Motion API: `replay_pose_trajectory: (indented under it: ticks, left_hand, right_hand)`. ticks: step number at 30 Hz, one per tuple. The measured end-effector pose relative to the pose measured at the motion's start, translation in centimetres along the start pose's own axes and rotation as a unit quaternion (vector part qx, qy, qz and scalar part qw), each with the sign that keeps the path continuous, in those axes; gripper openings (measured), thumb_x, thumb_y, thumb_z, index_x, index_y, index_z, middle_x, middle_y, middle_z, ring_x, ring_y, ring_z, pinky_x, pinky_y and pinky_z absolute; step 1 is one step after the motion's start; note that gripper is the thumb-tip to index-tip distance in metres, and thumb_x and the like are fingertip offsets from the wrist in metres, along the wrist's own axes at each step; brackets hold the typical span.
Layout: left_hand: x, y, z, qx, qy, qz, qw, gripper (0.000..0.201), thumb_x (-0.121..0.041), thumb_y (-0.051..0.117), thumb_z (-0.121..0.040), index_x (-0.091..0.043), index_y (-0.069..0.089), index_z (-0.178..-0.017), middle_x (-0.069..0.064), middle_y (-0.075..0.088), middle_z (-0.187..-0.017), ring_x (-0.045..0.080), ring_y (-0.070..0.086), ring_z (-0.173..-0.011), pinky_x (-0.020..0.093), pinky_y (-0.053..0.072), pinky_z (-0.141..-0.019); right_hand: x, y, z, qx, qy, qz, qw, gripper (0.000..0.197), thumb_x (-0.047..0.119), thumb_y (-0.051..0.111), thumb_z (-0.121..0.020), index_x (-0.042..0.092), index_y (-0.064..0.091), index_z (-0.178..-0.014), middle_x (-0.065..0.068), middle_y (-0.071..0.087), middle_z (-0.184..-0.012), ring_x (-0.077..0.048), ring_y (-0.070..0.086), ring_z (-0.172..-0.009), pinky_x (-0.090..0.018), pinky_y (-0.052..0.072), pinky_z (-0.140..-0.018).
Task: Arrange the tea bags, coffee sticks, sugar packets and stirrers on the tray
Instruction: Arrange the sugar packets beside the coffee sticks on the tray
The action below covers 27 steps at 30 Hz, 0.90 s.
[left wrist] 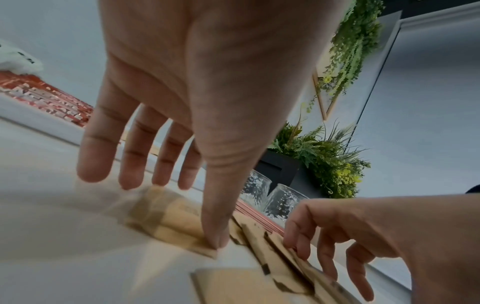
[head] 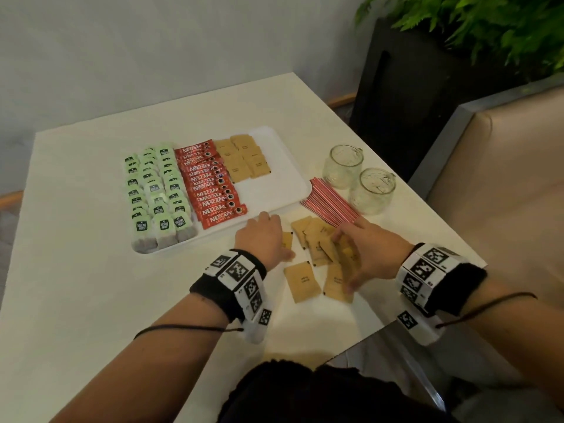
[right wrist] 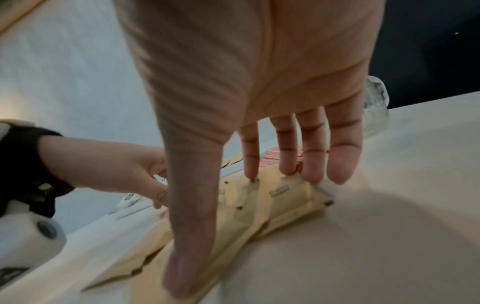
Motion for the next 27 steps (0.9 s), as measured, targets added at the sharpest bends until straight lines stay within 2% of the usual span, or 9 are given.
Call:
replay_pose_trajectory:
  ticks: [5,7,9,13,15,18,21,24,27]
  left_hand:
    - [-0.1,0.1,0.0,0.023,-0.052,0.088,0.994,0.080,-0.043,0.079,-0.077,-0.013,0.035,-0.138,0.011,0.049,-0.129,0.030,0.057,-0.111,0.041,0.051,-0.088]
    - [0.2,-0.1,0.0,0.053,-0.050,0.102,0.992,0.073,-0.042,0.078,-0.078,-0.013,0.041,-0.134,0.009,0.054,-0.125,0.027,0.058,-0.109,0.037,0.050,-0.086]
    - [0.5,-0.4,0.2,0.056,-0.026,0.126,0.990,0.054,-0.038,0.074,-0.082,-0.014,0.051,-0.124,0.006,0.059,-0.121,0.023,0.058,-0.106,0.031,0.045,-0.081]
    - [1.0,-2.4,1.7,0.046,0.015,0.241,0.969,0.024,-0.032,0.071,-0.087,-0.015,0.061,-0.101,0.004,0.063,-0.100,0.019,0.061,-0.077,0.028,0.047,-0.063]
    - [0.7,-2.8,2.6,0.096,0.049,0.224,0.969,0.024,-0.037,0.076,-0.082,-0.019,0.063,-0.090,0.001,0.066,-0.091,0.015,0.063,-0.064,0.028,0.051,-0.060]
    - [-0.4,-1.5,3.5,0.171,0.069,0.184,0.965,0.029,-0.039,0.080,-0.077,-0.020,0.062,-0.091,0.000,0.069,-0.092,0.010,0.065,-0.056,0.026,0.052,-0.063]
    - [-1.1,0.0,3.5,0.146,0.067,0.174,0.972,0.041,-0.032,0.084,-0.074,-0.019,0.060,-0.104,0.001,0.062,-0.109,0.011,0.061,-0.074,0.023,0.050,-0.067]
    - [-1.1,0.5,3.5,0.106,0.064,0.164,0.979,0.073,-0.036,0.087,-0.068,-0.019,0.050,-0.129,0.001,0.046,-0.124,0.018,0.053,-0.106,0.033,0.048,-0.090]
    - [-1.4,0.8,3.8,0.108,0.062,0.151,0.981,0.076,-0.042,0.087,-0.066,-0.020,0.050,-0.129,0.000,0.037,-0.127,0.020,0.053,-0.106,0.036,0.049,-0.093]
  right_hand:
    - [0.5,0.8,0.2,-0.002,-0.002,-0.034,0.999,0.096,0.040,0.095,-0.041,0.032,0.041,-0.120,0.002,0.039,-0.123,-0.019,0.053,-0.106,-0.042,0.049,-0.098]
    - [0.6,0.9,0.1,-0.007,-0.003,-0.044,0.999,0.095,0.037,0.095,-0.042,0.030,0.042,-0.120,0.000,0.041,-0.121,-0.019,0.054,-0.105,-0.041,0.048,-0.099]
    - [0.3,0.8,-0.1,-0.010,-0.007,-0.047,0.999,0.088,0.034,0.095,-0.046,0.028,0.044,-0.118,0.000,0.043,-0.119,-0.018,0.052,-0.103,-0.037,0.047,-0.098]
    - [-0.5,0.4,-0.3,-0.015,-0.006,-0.033,0.999,0.070,0.036,0.093,-0.052,0.025,0.053,-0.108,0.000,0.044,-0.115,-0.017,0.051,-0.100,-0.033,0.048,-0.091]
    - [-0.7,0.4,-0.3,-0.018,-0.006,-0.036,0.999,0.068,0.036,0.093,-0.054,0.023,0.055,-0.109,0.001,0.046,-0.113,-0.016,0.052,-0.100,-0.031,0.048,-0.089]
    - [-0.5,0.4,-0.2,-0.026,-0.013,-0.037,0.999,0.067,0.036,0.092,-0.055,0.023,0.052,-0.107,0.006,0.047,-0.104,-0.014,0.050,-0.098,-0.027,0.043,-0.081]
    - [-0.3,0.5,-0.1,-0.027,-0.011,-0.051,0.998,0.066,0.036,0.092,-0.056,0.021,0.052,-0.108,0.007,0.049,-0.103,-0.013,0.050,-0.098,-0.025,0.040,-0.075]
    - [0.0,0.8,-0.1,-0.021,0.002,-0.060,0.998,0.065,0.035,0.090,-0.059,0.018,0.057,-0.112,0.004,0.056,-0.111,-0.014,0.053,-0.100,-0.023,0.043,-0.078]
    - [0.2,0.9,0.0,-0.020,0.011,-0.055,0.998,0.061,0.035,0.089,-0.061,0.015,0.062,-0.112,0.002,0.055,-0.108,-0.014,0.053,-0.096,-0.024,0.045,-0.080]
Point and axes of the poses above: each hand's wrist, its own z-axis away from the middle knuckle, its own y-axis out of the palm, x = y × z, the point moved 1 cm from there along -z, towards the middle knuckle
